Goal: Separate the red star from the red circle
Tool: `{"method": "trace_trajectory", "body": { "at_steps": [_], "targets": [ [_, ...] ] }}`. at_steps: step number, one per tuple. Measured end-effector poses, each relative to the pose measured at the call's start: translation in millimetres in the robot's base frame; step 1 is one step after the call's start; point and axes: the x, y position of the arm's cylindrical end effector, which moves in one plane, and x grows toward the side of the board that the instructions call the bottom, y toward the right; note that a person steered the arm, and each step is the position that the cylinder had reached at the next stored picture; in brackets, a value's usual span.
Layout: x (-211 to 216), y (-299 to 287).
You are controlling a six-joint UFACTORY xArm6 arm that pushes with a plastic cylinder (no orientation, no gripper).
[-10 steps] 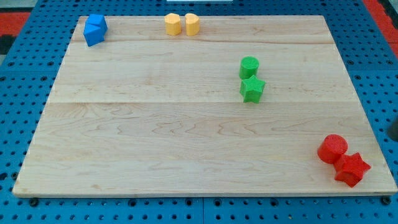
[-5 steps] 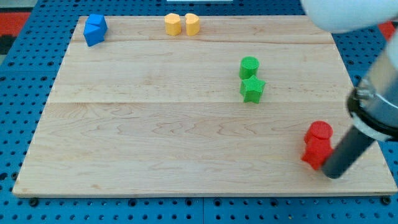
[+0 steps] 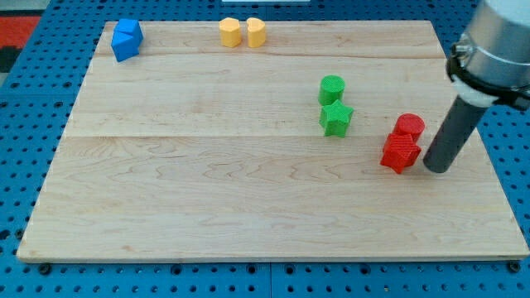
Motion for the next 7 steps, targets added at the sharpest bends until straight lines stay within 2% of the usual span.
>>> {"method": "trace_trajectory", "body": {
  "at_steps": [1,2,4,5,7],
  "targets": [
    [-25.4,-14.2],
    [-31.4,-52.7],
    [-23.6,-10.1],
    [-8.6,-10.1],
    [-7.7,-77.0]
  ]
}}
